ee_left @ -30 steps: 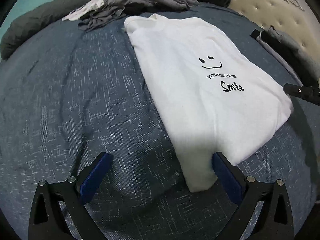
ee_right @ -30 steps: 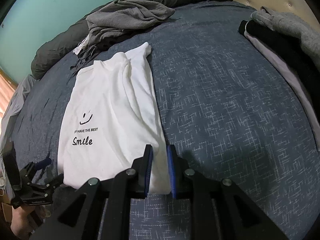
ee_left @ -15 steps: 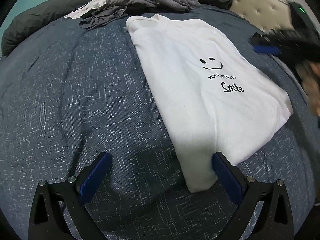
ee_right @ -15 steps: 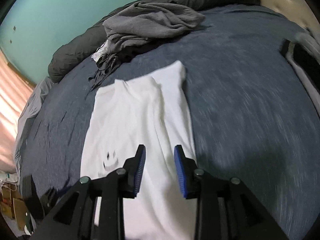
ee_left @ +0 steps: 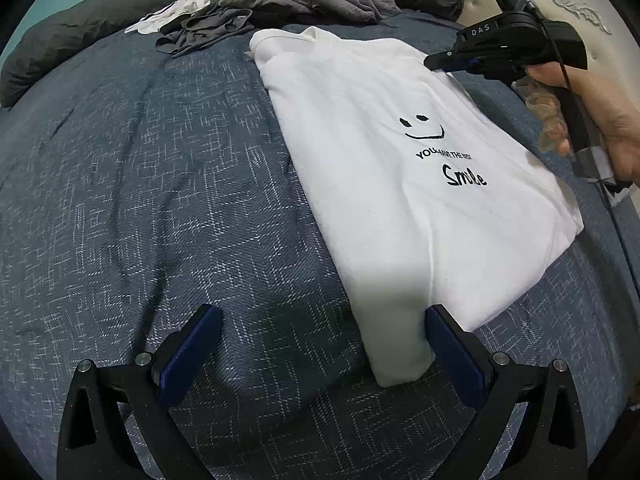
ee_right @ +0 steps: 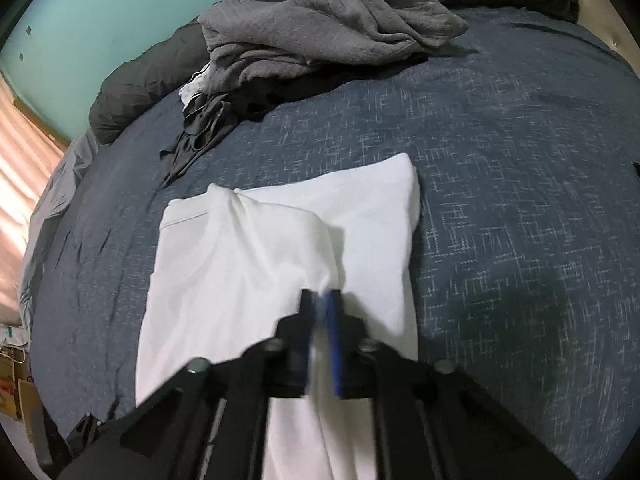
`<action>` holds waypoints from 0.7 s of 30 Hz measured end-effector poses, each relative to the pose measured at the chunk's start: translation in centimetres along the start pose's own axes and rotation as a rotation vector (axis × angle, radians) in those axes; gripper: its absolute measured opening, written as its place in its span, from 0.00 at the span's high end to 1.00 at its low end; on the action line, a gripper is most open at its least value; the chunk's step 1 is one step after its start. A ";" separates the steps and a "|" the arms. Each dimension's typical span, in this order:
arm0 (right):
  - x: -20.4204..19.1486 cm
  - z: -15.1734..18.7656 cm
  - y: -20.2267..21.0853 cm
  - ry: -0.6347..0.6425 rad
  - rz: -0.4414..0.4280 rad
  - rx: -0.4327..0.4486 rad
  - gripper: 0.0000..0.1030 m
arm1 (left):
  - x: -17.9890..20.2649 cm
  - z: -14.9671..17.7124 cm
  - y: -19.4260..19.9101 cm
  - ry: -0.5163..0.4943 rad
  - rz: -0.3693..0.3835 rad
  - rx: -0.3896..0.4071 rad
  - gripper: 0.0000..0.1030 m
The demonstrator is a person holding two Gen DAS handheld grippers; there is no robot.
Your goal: Fold clothes
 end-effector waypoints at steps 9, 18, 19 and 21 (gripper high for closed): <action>1.5 -0.6 -0.5 -0.022 0.070 0.041 0.97 | 0.2 0.1 0.0 0.003 -0.007 0.003 0.00; 1.5 1.4 2.0 -0.037 -0.009 0.008 0.88 | 0.1 0.0 -0.1 0.008 -0.006 0.002 0.00; 1.5 1.8 2.4 -0.034 -0.018 0.001 0.82 | 0.1 0.0 -0.1 0.009 -0.007 0.002 0.00; 1.4 2.6 3.3 -0.028 -0.035 -0.014 0.80 | 0.1 0.0 -0.1 0.010 -0.009 0.003 0.00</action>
Point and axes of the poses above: each gripper's, at about its wrist camera, not at the fingertips, and y roughly against the way its jaws point, x to its right, z to its underside, the point moved 7 cm from there along -y, roughly the way its jaws point
